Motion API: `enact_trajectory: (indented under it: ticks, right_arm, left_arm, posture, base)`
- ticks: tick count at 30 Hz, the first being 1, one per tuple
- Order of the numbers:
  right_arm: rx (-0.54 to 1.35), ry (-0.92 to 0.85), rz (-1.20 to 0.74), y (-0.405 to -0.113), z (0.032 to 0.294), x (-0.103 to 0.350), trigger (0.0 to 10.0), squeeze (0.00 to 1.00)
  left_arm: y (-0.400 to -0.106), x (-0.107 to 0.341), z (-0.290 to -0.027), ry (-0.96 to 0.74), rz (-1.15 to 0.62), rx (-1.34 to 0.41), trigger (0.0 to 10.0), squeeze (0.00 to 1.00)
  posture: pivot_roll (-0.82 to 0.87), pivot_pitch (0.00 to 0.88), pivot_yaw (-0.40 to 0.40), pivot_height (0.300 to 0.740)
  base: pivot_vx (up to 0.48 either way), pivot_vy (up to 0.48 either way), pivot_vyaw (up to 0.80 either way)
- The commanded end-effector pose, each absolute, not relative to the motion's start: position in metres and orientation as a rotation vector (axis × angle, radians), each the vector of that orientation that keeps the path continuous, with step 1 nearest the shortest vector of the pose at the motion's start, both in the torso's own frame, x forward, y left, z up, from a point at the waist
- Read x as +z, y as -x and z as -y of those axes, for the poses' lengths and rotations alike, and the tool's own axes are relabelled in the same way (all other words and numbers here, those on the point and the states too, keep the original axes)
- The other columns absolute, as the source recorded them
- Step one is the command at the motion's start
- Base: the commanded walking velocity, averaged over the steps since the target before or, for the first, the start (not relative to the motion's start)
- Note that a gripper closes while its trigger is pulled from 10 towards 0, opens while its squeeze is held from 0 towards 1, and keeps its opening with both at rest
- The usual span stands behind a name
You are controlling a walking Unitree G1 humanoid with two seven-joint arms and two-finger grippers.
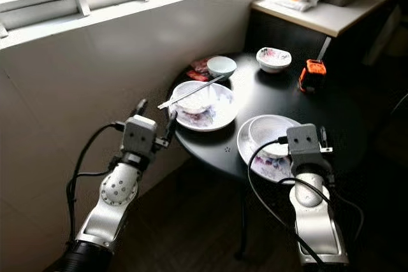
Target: Kitchen organization
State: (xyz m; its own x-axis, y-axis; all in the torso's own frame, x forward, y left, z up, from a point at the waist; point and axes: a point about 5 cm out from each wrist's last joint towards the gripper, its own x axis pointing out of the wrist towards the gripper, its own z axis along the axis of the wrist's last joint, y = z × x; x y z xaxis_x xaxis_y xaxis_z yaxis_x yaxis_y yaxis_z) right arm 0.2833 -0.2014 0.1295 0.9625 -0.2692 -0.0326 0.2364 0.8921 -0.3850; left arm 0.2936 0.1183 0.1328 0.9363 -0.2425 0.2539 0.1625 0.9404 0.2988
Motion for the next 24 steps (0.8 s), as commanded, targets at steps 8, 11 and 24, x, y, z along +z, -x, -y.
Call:
enact_trajectory:
  ticks: [8, 11, 24]
  right_arm:
    - [-0.077, 0.274, -0.116, -0.294, 0.191, 0.127, 10.0, 0.00]
    - [-0.078, 0.229, -0.156, -0.294, 0.192, 0.121, 10.0, 0.00]
    - [0.051, 0.239, -0.268, -0.294, 0.188, 0.100, 10.0, 0.00]
  left_arm:
    - [-0.294, 0.132, -0.119, -0.285, 0.283, -0.202, 10.0, 0.00]
    - [-0.294, 0.132, -0.119, -0.285, 0.282, -0.204, 10.0, 0.00]
    - [-0.295, 0.131, -0.119, -0.283, 0.276, -0.200, 10.0, 0.00]
  posture:
    - [0.02, 0.000, -0.040, 0.740]
    - [0.02, 0.000, -0.041, 0.740]
    - [0.02, 0.000, -0.046, 0.740]
  base:
    - [0.000, 0.000, 0.00]
    - [0.000, 0.000, 0.00]
    - [0.000, 0.000, 0.00]
